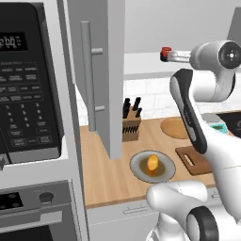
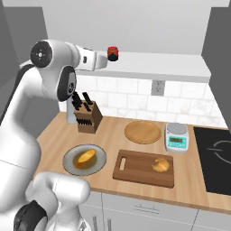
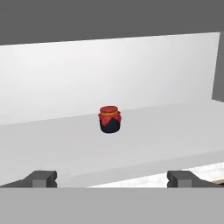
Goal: From the different types of pastries on the counter, select a croissant and place it on the cutting board. Then retrieve a jar of jam from the cabinet and place it alongside the croissant on the cutting board.
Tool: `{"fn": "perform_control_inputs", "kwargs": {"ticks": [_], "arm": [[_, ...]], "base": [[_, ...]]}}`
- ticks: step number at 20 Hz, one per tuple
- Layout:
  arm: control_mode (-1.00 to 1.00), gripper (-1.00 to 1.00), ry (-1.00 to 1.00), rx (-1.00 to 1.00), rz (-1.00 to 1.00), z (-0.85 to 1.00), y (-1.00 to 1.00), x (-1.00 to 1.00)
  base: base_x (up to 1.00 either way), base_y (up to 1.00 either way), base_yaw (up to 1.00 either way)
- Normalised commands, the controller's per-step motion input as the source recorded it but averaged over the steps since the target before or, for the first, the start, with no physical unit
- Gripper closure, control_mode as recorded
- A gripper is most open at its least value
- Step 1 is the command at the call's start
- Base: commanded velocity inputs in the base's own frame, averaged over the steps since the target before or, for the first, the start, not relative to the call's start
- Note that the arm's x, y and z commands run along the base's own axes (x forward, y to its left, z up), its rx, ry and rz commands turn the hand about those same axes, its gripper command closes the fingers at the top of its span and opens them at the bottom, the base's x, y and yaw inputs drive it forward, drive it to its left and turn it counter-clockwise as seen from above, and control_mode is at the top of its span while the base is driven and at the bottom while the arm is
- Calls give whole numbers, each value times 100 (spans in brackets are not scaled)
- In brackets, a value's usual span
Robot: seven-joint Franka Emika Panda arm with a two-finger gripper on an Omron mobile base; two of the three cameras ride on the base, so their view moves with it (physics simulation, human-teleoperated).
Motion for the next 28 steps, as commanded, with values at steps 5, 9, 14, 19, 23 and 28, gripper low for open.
{"fn": "perform_control_inputs", "kwargs": {"ticks": [5, 9, 14, 19, 23, 28], "arm": [[-100, -100, 0, 0, 0, 0, 6, 25], [-100, -100, 0, 0, 0, -1, 0, 3], [-100, -100, 0, 0, 0, -6, 0, 47], [-100, -100, 0, 0, 0, -2, 0, 49], [-100, -100, 0, 0, 0, 0, 0, 38], [-100, -100, 1, 0, 0, 0, 0, 41]], "base": [[0, 0, 0], [0, 0, 0], [0, 0, 0], [0, 0, 0], [0, 0, 0], [0, 0, 0]]}}
